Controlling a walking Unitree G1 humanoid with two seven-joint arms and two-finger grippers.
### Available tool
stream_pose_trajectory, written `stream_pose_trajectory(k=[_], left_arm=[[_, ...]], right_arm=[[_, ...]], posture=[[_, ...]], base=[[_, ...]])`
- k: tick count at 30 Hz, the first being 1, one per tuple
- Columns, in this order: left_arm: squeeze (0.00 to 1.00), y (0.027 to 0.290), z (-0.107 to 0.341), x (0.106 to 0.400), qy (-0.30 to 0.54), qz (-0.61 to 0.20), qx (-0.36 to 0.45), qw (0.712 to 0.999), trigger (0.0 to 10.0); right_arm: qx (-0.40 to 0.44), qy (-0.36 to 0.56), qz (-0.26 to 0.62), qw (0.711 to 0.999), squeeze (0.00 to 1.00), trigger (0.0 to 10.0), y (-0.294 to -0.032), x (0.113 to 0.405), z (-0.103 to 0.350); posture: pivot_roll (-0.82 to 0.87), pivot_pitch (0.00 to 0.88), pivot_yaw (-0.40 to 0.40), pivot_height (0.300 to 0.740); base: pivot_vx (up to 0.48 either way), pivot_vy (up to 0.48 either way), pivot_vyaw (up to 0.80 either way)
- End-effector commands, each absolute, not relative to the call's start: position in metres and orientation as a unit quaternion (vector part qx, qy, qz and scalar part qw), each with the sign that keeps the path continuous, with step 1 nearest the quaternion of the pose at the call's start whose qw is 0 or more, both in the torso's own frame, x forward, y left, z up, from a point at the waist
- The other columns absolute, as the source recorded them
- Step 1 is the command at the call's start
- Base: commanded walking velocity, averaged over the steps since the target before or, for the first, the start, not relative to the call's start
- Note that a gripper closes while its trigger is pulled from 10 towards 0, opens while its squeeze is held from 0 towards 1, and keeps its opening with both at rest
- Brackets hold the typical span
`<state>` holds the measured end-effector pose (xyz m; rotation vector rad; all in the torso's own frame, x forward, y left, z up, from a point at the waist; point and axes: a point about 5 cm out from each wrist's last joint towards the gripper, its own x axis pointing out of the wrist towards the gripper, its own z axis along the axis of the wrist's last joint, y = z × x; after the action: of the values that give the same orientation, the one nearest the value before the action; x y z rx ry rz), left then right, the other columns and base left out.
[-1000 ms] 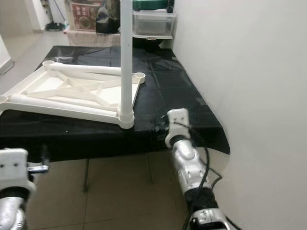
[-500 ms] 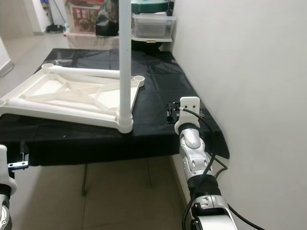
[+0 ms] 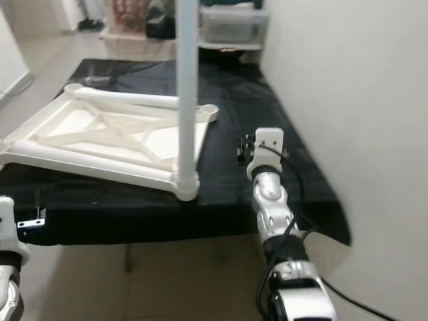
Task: Building children table
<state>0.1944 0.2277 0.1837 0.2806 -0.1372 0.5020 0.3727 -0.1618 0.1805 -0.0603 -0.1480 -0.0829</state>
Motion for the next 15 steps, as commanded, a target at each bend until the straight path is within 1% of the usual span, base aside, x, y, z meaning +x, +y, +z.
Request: stream_pose_trajectory(k=[1, 9, 15], left_arm=[[0.0, 0.2233, 0.1817, 0.1964, -0.062, 0.237, 0.136, 0.96, 10.0], [0.0, 0.2199, 0.1817, 0.1954, -0.063, 0.224, 0.111, 0.966, 10.0], [0.0, 0.2162, 0.1815, 0.1957, -0.062, 0.21, 0.112, 0.969, 10.0]], right_arm=[[-0.037, -0.069, -0.065, 0.995, 0.0, 10.0, -0.178, 0.3705, 0.177], [-0.033, -0.08, -0.073, 0.994, 0.0, 10.0, -0.1807, 0.3731, 0.1819], [-0.034, -0.075, -0.073, 0.994, 0.0, 10.0, -0.1841, 0.3751, 0.1815]], posture=[[0.08, 0.067, -0.043, 0.74], [0.08, 0.075, -0.041, 0.74], [0.08, 0.077, -0.039, 0.74]], base=[[0.326, 0.0, 0.0], [0.0, 0.0, 0.0], [0.0, 0.0, 0.0]])
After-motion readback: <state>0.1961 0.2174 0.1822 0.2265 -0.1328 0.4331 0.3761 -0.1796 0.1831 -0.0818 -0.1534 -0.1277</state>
